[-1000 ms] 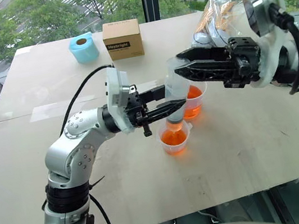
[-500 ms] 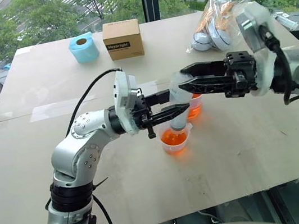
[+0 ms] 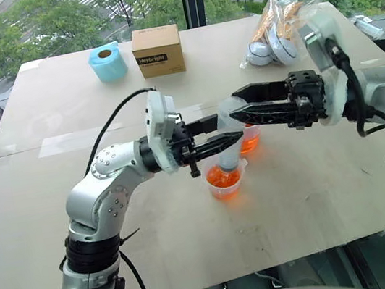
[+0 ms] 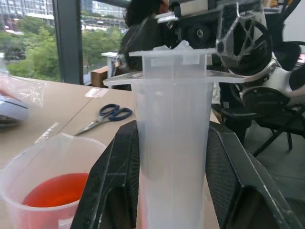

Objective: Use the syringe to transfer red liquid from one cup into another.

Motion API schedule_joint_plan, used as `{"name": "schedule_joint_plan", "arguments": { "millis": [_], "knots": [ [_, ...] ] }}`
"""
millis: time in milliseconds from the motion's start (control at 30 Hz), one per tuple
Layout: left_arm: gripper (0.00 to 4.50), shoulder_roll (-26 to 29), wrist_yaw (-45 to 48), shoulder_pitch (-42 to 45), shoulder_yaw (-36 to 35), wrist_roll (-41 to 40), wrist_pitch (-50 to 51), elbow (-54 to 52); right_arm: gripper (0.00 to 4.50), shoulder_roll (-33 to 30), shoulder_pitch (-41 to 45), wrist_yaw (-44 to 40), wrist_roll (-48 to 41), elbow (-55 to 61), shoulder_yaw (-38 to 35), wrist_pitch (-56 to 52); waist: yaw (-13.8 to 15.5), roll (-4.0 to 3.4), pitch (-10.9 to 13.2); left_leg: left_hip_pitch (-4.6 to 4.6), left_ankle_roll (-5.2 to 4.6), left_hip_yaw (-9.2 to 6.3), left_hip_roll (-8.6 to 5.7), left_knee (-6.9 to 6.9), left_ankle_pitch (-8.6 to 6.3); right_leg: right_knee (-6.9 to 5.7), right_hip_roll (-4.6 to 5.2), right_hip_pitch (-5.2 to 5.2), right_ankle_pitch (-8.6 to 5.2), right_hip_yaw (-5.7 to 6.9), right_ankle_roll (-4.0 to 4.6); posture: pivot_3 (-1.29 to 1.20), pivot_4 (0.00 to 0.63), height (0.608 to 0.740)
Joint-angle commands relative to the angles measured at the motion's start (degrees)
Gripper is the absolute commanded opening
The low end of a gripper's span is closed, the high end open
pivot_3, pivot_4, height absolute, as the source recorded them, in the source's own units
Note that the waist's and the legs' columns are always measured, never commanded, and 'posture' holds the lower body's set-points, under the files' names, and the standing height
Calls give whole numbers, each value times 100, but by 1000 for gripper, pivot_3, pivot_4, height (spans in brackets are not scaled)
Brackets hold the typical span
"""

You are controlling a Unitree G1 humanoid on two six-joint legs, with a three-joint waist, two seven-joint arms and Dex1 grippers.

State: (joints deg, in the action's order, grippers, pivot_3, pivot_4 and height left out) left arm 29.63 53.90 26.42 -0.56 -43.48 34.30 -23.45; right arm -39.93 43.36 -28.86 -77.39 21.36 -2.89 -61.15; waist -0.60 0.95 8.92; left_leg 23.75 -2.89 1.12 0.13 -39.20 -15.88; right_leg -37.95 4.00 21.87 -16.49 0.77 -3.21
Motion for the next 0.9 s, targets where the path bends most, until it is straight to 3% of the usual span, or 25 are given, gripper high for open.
{"name": "schedule_joint_plan", "arguments": {
  "millis": [33, 233, 333, 467, 633, 767, 900],
  "knots": [
    [1450, -17, -24, 126, -198, -199, -148, -250, 3700, 43, 174, 317, -861, -276, -574, 11, 5, 0, 0, 0, 0, 0, 0, 0, 0, 0, 1, 0, 0, 0, 0, 0, 150, 740],
    [1450, 52, -208, 308, -335, -422, 35, -305, 3700, -185, 24, 322, -1358, -639, -1085, 49, 16, 0, 0, 4, -1, 0, 0, 0, -1, 5, 1, -1, 0, 3, 0, 0, 150, 740],
    [1450, 248, -592, 536, -584, -710, 415, -419, 3700, -323, -95, 330, -1145, -831, -1296, 117, 12, 0, 1, 2, -2, 0, 0, 0, -1, 2, 0, -2, 0, 3, 0, 0, 150, 740],
    [1450, 1004, -1153, 870, -1131, -1194, 1269, -404, 3700, -552, -406, 272, -824, -942, -1495, 155, -11, 1, 1, 2, -3, 0, 0, 2, -2, 2, -1, -1, 0, 2, 0, 0, 150, 740],
    [1450, 2148, -1110, 669, -1851, -1484, 1998, -6, 3700, -673, -1085, 235, -552, -788, -1676, 144, -16, -1, 2, 0, -2, 2, 0, 8, -1, 4, -5, 0, 0, 1, 0, 0, 150, 740],
    [1450, 3043, -566, -445, -1807, -513, 1620, 162, 3700, -984, -1948, -209, 371, -541, -1637, 470, -5, -3, 3, -1, -1, 5, 0, 11, -1, 6, -6, 0, -1, -1, -1, 0, 150, 740],
    [1450, 3279, -446, -1284, -1338, 613, 858, 834, 3700, -1678, -3150, -1310, 1715, -465, -1382, 1056, 88, -4, 9, -2, -2, 7, -1, 12, -1, 9, -9, 1, -1, 1, 0, 0, 150, 740]
  ]
}}
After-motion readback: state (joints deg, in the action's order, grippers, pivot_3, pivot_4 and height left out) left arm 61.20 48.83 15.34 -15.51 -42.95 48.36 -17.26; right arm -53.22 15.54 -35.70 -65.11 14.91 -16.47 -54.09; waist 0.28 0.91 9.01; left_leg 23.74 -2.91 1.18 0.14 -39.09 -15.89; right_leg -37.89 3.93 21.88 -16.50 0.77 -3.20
